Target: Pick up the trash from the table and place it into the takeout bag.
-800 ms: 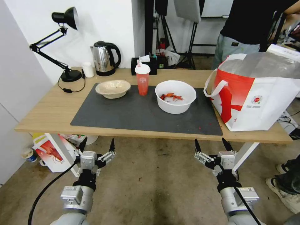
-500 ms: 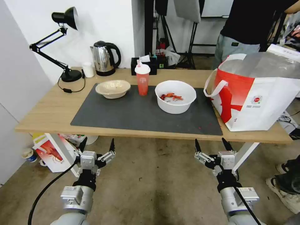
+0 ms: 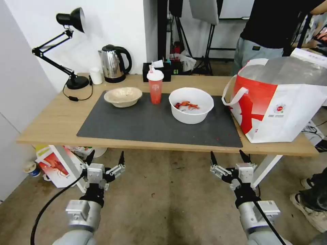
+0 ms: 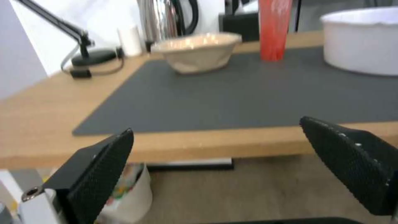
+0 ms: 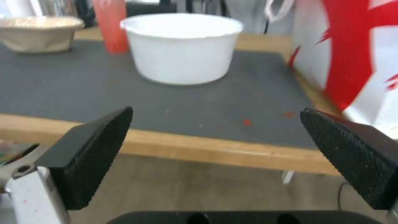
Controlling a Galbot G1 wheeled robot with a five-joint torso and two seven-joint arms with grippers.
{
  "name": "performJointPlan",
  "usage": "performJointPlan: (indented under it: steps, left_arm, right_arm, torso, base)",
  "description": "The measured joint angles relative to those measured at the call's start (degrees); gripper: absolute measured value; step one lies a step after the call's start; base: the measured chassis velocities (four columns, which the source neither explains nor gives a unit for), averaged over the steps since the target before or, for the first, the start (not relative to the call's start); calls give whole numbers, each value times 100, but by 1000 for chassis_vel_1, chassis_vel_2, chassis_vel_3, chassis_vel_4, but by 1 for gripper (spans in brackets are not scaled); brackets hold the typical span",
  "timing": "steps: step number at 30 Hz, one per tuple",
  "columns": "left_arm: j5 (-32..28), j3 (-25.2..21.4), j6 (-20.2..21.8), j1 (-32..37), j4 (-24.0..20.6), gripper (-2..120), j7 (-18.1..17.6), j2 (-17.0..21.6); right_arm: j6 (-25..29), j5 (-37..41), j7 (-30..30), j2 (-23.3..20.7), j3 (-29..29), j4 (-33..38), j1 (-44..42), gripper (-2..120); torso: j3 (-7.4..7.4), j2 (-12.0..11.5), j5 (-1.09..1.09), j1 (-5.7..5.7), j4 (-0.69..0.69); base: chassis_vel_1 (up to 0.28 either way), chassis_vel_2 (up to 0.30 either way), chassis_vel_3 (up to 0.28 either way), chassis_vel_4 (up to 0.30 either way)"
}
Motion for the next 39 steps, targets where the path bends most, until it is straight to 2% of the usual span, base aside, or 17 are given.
performJointPlan:
  steps: [2,3,7,8,11,12,15,17,19,23,34,39]
  left_arm:
    - [-146,-64,429,-79,-74,100,13,7]
    - [-146,-64,429,-79,-74,100,13,7]
    - [-393,-172,1156,-207,-203,100,38,22]
    - [-393,-172,1156,-207,-203,100,38,22]
    - [-608,-267,1791,-324,-311,100,59,35]
    - [-608,-267,1791,-324,-311,100,59,35]
    - [-791,-346,2334,-423,-406,100,78,45]
    - [-844,-370,2492,-450,-433,100,83,48]
    - [-987,-440,2902,-523,-518,100,103,60]
    - [-1060,-523,3064,-543,-678,100,136,93]
    - [-1060,-596,3003,-404,-971,100,113,67]
    - [-1062,-635,2614,-356,-978,100,94,52]
  right_arm:
    - [-442,196,173,-248,-175,89,119,100]
    - [-442,196,173,-248,-175,89,119,100]
    - [-1173,523,459,-663,-460,244,319,100]
    - [-1173,523,459,-663,-460,244,319,100]
    - [-1829,814,715,-1032,-720,378,495,100]
    - [-1829,814,715,-1032,-720,378,495,100]
    - [-2251,1054,915,-1324,-891,477,631,100]
    - [-2280,1081,936,-1350,-908,486,640,100]
    - [-2295,1098,950,-1369,-916,493,648,100]
    - [-2294,1098,951,-1371,-911,508,648,100]
    - [-2260,1152,950,-1517,-784,685,588,100]
    - [-2249,1223,949,-1561,-744,892,525,100]
  torso:
    - [0,0,0,1,0]
    - [0,0,0,1,0]
    - [0,0,-1,0,0]
    - [0,0,-1,0,0]
    - [0,0,0,0,0]
    - [0,0,0,0,0]
    - [0,0,-1,0,1]
    - [0,0,0,0,0]
    - [0,0,-2,0,-1]
    - [0,0,0,1,0]
    - [0,0,-1,1,0]
    - [0,0,0,0,0]
  base:
    - [0,0,0,0]
    - [0,0,0,0]
    - [0,0,0,0]
    - [0,0,0,0]
    - [0,0,0,0]
    - [0,0,0,0]
    - [0,0,0,0]
    - [0,0,0,0]
    - [0,0,0,0]
    - [0,0,0,0]
    - [0,0,0,0]
    - [0,0,0,0]
